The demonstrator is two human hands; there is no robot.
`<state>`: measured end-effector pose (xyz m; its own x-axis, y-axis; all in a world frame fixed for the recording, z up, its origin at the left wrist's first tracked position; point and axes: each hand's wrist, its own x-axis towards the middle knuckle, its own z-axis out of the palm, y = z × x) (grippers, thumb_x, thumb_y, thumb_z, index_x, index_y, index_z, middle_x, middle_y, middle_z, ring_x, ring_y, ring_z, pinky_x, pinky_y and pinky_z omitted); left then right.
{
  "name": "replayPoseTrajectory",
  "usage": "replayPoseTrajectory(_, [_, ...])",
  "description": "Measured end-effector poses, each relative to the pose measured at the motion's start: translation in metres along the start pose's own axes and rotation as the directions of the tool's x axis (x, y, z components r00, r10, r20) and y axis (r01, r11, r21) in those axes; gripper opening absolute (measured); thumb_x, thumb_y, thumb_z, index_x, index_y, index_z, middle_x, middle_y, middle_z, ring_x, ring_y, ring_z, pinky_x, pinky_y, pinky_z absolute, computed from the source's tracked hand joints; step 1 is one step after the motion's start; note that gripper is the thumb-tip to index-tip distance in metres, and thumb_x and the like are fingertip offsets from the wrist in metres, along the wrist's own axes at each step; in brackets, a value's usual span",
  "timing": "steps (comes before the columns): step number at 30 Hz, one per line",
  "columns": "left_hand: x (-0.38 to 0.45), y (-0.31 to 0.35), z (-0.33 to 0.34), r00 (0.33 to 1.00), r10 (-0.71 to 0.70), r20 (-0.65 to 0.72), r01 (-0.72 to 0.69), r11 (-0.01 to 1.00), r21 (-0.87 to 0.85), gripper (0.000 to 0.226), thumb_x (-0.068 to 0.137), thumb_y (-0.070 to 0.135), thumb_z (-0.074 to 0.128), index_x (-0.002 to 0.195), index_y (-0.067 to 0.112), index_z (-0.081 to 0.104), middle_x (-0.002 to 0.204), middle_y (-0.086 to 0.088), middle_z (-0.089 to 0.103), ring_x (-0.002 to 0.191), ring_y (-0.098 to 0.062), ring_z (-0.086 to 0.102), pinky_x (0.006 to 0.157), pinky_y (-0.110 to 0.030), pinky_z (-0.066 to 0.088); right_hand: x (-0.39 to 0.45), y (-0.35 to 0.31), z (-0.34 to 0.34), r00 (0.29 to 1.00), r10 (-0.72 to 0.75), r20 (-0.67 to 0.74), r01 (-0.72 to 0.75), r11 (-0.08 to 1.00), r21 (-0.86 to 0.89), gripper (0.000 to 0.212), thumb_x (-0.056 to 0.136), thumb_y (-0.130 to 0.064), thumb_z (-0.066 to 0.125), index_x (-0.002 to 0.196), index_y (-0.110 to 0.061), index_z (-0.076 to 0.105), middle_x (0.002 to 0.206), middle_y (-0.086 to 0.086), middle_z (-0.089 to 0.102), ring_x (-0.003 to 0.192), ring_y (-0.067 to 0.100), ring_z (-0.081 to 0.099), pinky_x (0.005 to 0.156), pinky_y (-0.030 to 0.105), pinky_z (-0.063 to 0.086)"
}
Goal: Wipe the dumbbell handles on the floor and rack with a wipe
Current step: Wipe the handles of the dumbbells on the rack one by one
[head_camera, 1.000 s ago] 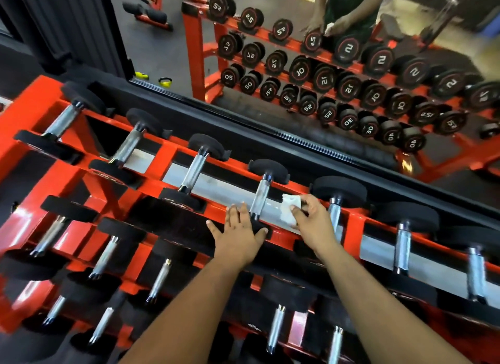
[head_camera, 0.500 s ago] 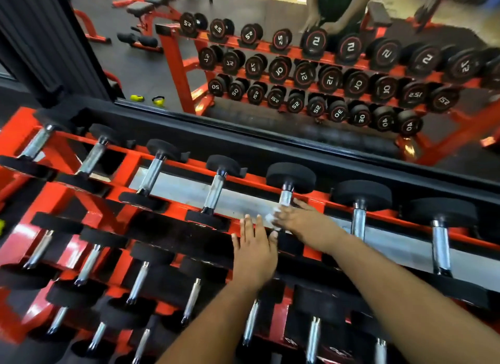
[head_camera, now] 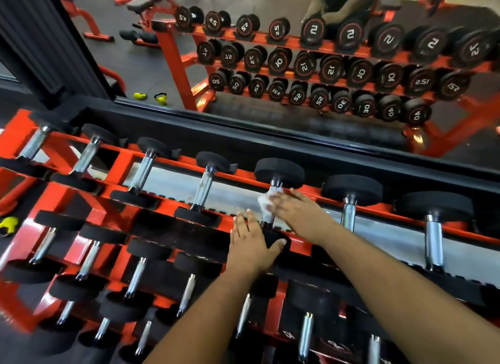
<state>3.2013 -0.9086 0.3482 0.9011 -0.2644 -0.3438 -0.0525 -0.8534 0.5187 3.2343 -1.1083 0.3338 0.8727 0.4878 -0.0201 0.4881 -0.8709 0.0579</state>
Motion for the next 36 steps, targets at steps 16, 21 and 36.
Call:
replayPoseTrajectory(16, [0.006, 0.002, -0.009, 0.992, -0.061, 0.110, 0.061, 0.998, 0.003, 0.122, 0.086, 0.068, 0.063, 0.159, 0.012, -0.017, 0.166, -0.020, -0.019, 0.155, -0.032, -0.016, 0.125, -0.045, 0.003, 0.017, -0.050, 0.009, 0.738, 0.675, 0.017, -0.424, 0.444, 0.789, 0.046, 0.101, -0.016, 0.058, 0.146, -0.018, 0.052, 0.145, 0.004, 0.057, 0.129, 0.021, 0.056, 0.101, 0.023, 0.042])
replayPoseTrajectory(21, [0.007, 0.004, -0.010, 0.989, -0.066, 0.130, 0.064, 0.998, 0.021, 0.121, 0.087, 0.068, 0.062, 0.159, 0.012, -0.018, 0.166, -0.021, -0.018, 0.155, -0.033, -0.016, 0.125, -0.046, 0.003, 0.011, -0.060, 0.001, 0.658, 0.732, 0.174, -0.442, 0.188, 0.877, 0.040, 0.097, -0.014, 0.065, 0.136, -0.014, 0.062, 0.126, -0.002, 0.068, 0.117, 0.013, 0.060, 0.091, 0.023, 0.045])
replayPoseTrajectory(36, [0.007, 0.006, -0.011, 0.988, -0.079, 0.132, 0.077, 0.997, 0.019, 0.121, 0.087, 0.068, 0.062, 0.159, 0.014, -0.017, 0.166, -0.021, -0.018, 0.155, -0.033, -0.015, 0.126, -0.045, 0.003, 0.038, -0.051, -0.009, 0.477, 0.687, 0.548, -0.402, -0.384, 0.831, 0.027, 0.099, -0.004, 0.050, 0.084, -0.014, 0.070, 0.075, 0.005, 0.068, 0.070, 0.021, 0.060, 0.064, 0.031, 0.051])
